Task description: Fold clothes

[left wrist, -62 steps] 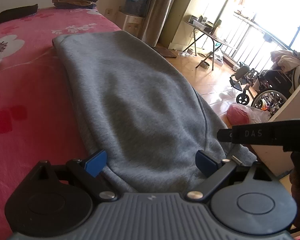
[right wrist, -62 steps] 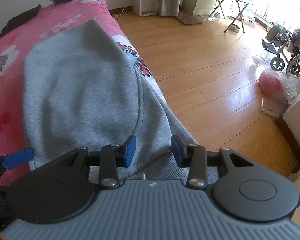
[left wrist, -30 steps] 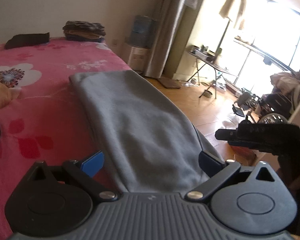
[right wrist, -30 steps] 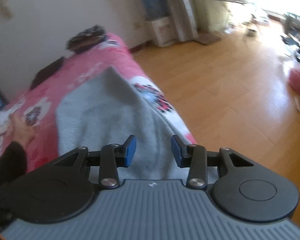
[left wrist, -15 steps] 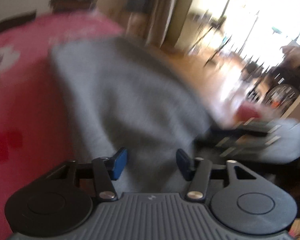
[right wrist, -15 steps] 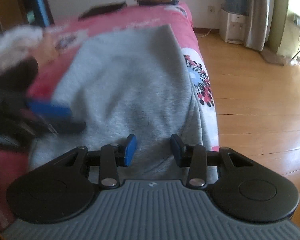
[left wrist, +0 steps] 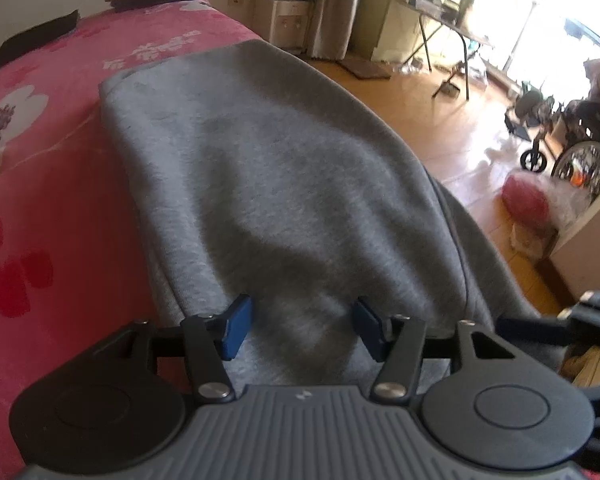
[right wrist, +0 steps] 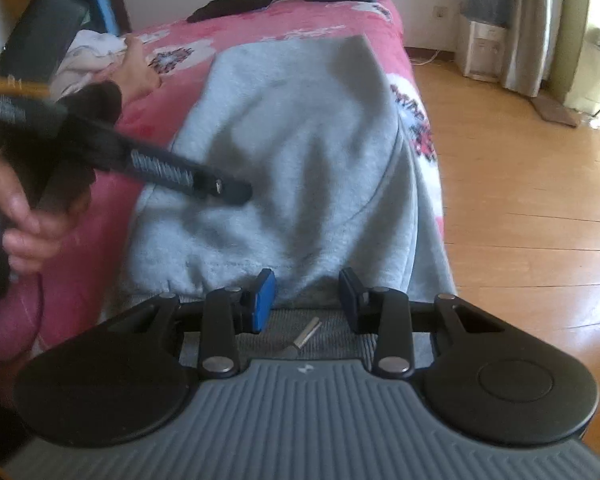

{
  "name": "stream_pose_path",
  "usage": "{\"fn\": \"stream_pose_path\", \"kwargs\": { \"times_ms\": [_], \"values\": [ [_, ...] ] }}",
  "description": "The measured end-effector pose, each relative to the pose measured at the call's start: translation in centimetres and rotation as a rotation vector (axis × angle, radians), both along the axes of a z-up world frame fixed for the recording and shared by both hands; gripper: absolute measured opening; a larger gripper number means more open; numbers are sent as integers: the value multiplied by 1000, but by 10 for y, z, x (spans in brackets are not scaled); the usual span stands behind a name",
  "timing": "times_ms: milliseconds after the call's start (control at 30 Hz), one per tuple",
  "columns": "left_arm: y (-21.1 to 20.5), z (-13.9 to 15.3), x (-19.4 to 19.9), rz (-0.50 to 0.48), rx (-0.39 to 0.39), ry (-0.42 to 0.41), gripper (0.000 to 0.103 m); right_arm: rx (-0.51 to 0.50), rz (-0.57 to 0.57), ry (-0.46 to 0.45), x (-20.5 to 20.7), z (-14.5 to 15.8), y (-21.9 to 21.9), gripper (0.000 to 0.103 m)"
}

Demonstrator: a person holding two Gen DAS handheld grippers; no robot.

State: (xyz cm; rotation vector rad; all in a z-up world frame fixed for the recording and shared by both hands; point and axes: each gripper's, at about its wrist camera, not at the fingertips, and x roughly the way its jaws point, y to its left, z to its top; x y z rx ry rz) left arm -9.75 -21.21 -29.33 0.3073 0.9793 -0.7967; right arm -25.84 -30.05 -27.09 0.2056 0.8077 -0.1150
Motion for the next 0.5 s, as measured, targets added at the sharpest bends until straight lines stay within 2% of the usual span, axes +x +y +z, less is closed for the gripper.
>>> {"fn": "stream_pose_path", "kwargs": {
  "times_ms": [133,167,233,300,400,500],
  "values": [
    [-1,1,-4,-8,20,-6,61,67,13,-82,-13,18,3,35],
    [-1,1,-4,-10,21,-5,62,77,26,-75,-17,16,6,34],
    [-1,1,-5,-18,21,-3,64,69,44,10,-18,-3,13,33],
    [-2,1,-7,-21,26,-8,64,4,67,0,-24,-11,24,33],
    [-5,1,-7,-19,32,-11,65,3,67,30,-14,-2,21,34],
    [-7,1,-6,-18,37,-8,68,52,91,-28,-11,13,18,34]
  ]
}}
